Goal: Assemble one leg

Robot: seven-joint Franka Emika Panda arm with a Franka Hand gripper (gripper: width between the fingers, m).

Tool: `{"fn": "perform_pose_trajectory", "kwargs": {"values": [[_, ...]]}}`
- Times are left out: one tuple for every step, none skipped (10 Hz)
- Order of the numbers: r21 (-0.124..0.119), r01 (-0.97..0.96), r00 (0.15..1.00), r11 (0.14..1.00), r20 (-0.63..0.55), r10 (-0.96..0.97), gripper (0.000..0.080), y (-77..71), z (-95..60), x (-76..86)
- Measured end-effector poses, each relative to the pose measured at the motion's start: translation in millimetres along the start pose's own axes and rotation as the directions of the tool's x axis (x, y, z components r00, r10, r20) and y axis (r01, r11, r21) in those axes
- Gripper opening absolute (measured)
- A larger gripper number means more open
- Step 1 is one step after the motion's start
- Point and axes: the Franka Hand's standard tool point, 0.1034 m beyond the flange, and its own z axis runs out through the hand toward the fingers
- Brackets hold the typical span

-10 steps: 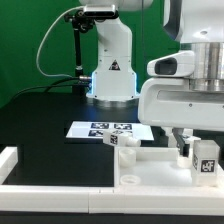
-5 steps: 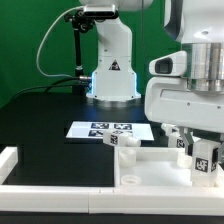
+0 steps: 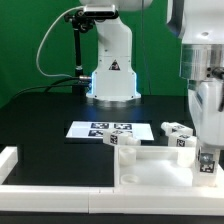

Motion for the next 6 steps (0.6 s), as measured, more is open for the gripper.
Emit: {"fn": "perform_pose_trajectory", "kwargs": {"values": [[-0.002, -0.118, 0.993, 0.993, -0.002, 0.118, 0.0285, 0.4, -0.2, 0.7], [-0.003, -0.124, 0.992, 0.992, -0.002, 0.124, 0.0285, 0.6, -0.1, 1.2], [-0.003, -0.126, 0.992, 0.992, -0.001, 0.126, 0.0285, 0.7, -0.1, 1.1], [-0.002, -0.098, 0.995, 0.995, -0.002, 0.098, 0.0285, 0.7, 0.1, 1.0], [-0.001, -0.093, 0.996, 0.996, -0.002, 0.093, 0.0368, 0.6, 0.7, 1.0], [-0.001, -0.092, 0.996, 0.996, -0.002, 0.092, 0.0505, 0.6, 0.7, 0.9]]}}
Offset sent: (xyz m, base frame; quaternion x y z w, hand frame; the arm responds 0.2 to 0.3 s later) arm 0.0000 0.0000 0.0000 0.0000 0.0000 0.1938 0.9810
